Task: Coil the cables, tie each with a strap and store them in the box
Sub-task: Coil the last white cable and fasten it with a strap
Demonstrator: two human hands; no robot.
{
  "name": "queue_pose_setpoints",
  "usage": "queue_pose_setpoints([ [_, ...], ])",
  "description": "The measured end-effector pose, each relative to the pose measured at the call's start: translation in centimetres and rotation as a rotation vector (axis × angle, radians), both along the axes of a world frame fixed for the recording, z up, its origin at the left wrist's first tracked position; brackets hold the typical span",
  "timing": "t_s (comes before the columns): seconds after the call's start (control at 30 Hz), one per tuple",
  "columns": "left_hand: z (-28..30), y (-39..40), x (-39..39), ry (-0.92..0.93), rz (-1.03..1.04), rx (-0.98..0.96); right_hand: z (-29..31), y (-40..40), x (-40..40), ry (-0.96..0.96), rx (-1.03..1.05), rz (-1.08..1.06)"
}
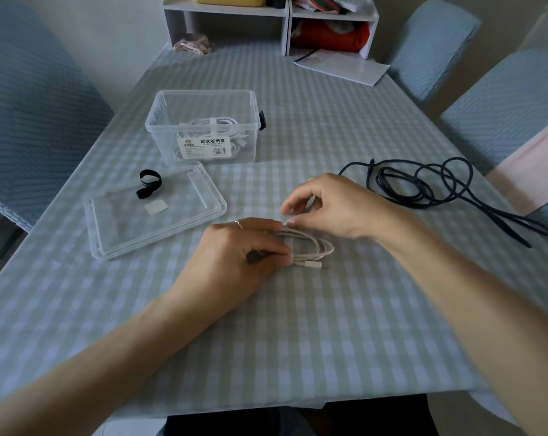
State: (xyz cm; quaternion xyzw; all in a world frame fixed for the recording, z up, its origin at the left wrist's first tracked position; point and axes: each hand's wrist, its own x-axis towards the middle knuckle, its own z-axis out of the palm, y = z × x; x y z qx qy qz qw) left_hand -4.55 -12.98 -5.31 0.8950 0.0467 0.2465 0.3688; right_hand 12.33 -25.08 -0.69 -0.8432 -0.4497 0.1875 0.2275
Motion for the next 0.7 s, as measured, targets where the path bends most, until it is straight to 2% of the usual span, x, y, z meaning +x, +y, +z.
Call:
queue_pose_setpoints([
  [0.13,-0.2,0.1,-0.1,-0.002,0.001,0.006,-0.1,0.5,-0.1,-0.052,-0.019,0.057],
  [0.3,-0.1,0.2,0.2,0.005,0.007,0.002,0.0,-0.2,-0.3,-0.033,0.029,0.032],
  [0.53,-0.4,0.2,0.2,-0.01,-0.005,0.057,-1.7,-2.3,-2.1,-0.078,0.236,-0.072],
  [0.7,-0.1,0.3,0.3,-0.03,-0.044,0.05,-1.3,-2.5,-2.3,0.008,0.237,-0.119],
])
